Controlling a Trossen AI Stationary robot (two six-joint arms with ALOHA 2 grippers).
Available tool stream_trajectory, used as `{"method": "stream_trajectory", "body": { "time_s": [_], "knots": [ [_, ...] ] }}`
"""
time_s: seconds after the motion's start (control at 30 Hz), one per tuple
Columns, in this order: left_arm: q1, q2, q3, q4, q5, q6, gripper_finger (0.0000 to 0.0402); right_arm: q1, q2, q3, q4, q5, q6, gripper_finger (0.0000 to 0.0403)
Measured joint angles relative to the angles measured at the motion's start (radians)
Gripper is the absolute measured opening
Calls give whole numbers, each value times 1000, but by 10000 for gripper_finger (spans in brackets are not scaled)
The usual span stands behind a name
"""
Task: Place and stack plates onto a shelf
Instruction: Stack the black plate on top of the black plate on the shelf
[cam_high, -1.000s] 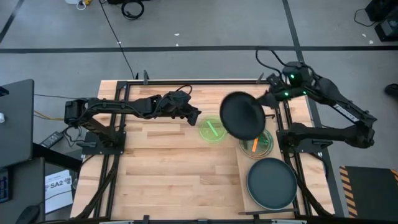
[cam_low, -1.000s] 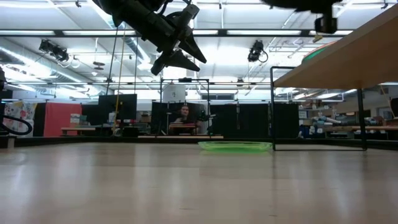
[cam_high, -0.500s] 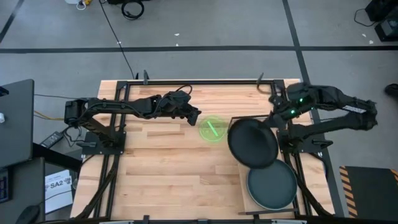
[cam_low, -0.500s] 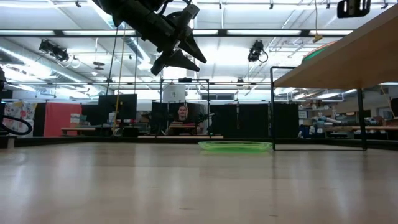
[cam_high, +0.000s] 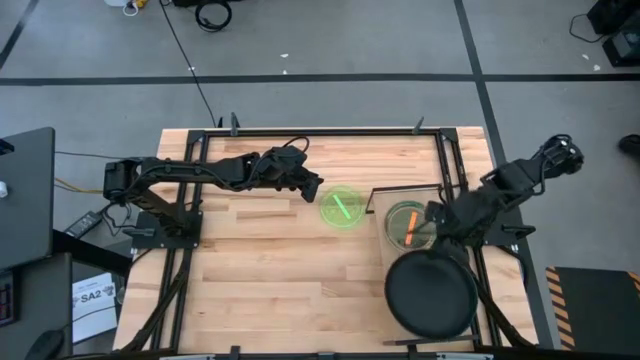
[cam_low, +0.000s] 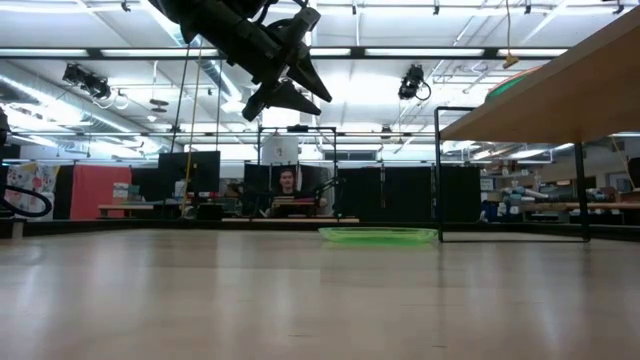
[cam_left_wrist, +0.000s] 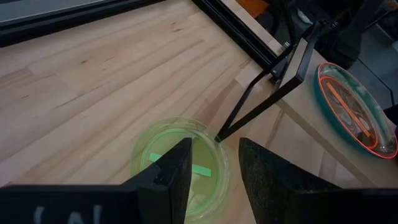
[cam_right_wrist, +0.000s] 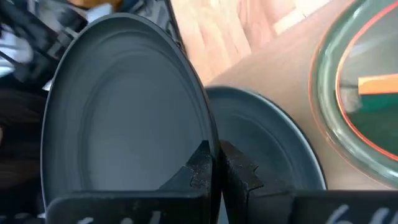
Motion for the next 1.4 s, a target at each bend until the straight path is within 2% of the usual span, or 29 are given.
{"method": "stream_trajectory", "body": {
  "time_s": [0.2, 0.4, 0.6, 1.4],
  "knots": [
    [0, 0, 0, 0, 0, 0, 139, 102, 25, 0, -59, 92, 5, 26],
    [0, 0, 0, 0, 0, 0, 139, 137, 31, 0, -121, 103, 6, 27],
    [0, 0, 0, -12, 0, 0, 139, 153, 31, 0, -191, 106, 6, 28],
    [0, 0, 1, -15, 0, 0, 139, 153, 31, 0, -190, 101, 5, 38]
  ]
}}
